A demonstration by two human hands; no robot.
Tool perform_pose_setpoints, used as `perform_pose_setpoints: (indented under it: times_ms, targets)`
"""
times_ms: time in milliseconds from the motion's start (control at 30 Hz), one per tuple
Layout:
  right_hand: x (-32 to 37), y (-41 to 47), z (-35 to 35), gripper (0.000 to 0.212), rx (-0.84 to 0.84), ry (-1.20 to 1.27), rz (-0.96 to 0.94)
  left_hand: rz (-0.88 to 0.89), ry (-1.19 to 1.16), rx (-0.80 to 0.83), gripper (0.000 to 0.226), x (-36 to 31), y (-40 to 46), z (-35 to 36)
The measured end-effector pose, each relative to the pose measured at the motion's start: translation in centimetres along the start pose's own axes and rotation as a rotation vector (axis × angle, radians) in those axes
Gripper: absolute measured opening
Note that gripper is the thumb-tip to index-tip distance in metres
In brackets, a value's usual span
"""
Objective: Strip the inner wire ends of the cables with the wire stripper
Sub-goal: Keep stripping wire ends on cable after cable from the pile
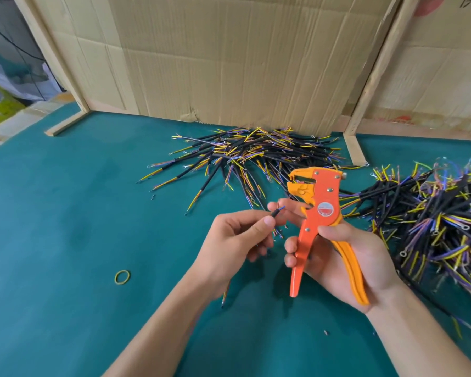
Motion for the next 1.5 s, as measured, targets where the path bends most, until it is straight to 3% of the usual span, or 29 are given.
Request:
perform_pose_setpoints:
  times_ms: [333, 533, 800, 1100, 1300, 1500]
  targets:
    - [-0.5, 0.3, -0.3, 0.077, -0.049, -0.066, 0.025, -0.003, -0.081, -0.082, 0.011, 1.2, 0.0, -0.4]
    - [-0.4, 0.4, -1.2, 0.068, -0.139, -0.060, 0.001, -0.028, -0.047, -0.126, 0.007, 1.6, 0.0, -0.4]
    - [0.0, 0.3, -1.6, 0.064, -0.168, -0.053, -0.005, -0.012, -0.045, -0.124, 0.018, 1.2, 0.1, -0.7]
    - [-0.9, -0.8, -1.9, 0.059, -0.262, -0.039, 0.138, -0.047, -0.206, -0.271, 0.018, 1.1, 0.1, -3.1]
    - [-2.5, -0.5, -0.9, 0.048, -0.270, -0.032, 0.266, -0.039, -0.172, -0.315, 0.020, 1.2, 0.0, -3.2]
    - [-2.8, -0.3, 0.1, 0.053, -0.213, -0.076, 0.269, -0.031, -0.049, -0.384, 0.023, 1.3, -0.2, -3.2]
Point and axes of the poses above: each hand's wrist, its own y-axis towards the middle knuckle, its own z-axis out of the palm, x = y × z, the point moved 8 cm from there along y, towards the middle knuckle, and after that the axes turned 7 degrees about x, right-handed, at the moved point
